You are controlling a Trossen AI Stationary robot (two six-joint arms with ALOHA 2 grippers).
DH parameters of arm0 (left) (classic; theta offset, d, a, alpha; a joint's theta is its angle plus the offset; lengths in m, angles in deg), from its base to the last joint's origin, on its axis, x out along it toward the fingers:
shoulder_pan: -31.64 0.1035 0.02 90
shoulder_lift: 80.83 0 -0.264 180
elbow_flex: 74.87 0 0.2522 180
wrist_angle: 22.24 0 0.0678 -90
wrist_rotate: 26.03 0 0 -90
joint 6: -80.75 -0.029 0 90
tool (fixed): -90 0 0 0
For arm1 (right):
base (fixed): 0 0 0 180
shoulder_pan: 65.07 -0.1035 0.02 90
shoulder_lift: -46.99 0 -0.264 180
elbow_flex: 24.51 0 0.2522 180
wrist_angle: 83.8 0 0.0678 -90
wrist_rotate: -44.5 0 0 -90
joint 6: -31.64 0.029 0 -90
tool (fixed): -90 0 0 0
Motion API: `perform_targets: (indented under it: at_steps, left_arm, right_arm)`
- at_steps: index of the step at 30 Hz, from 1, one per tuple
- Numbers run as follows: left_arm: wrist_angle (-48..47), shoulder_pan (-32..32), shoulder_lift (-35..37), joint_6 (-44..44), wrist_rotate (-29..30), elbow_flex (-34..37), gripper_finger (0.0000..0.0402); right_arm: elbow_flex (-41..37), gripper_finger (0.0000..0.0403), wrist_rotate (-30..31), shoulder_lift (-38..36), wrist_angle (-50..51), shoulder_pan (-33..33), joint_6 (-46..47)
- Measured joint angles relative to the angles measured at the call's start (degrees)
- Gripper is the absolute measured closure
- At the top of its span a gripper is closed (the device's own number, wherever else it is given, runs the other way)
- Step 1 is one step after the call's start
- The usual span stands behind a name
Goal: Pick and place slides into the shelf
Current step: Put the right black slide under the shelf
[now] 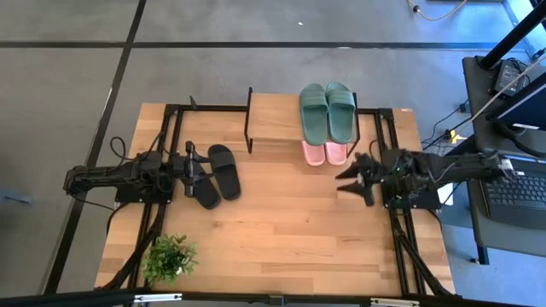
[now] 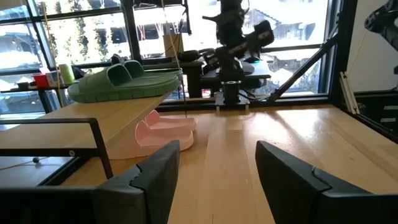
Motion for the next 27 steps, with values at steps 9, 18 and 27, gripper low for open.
perform_targets:
  at_steps: [9, 18, 27]
  left_arm:
    - [1.3, 0.0, 0.0, 2.6, 0.0, 0.0, 0.0198]
    - [3.9, -2.0, -0.9, 2.3, 7.3, -0.7, 0.0198]
    - [2.4, -8.5, -16.5, -1.1, 13.8, -11.6, 0.0198]
  right_arm:
    - [-12.9, 0.0188, 13.0, 9.5, -22.4, -14.8, -1.0]
    - [-16.8, 0.0188, 24.8, 17.0, -33.5, -21.2, 0.2]
    - [-16.7, 0.0188, 27.6, 18.5, -33.8, -21.2, 0.2]
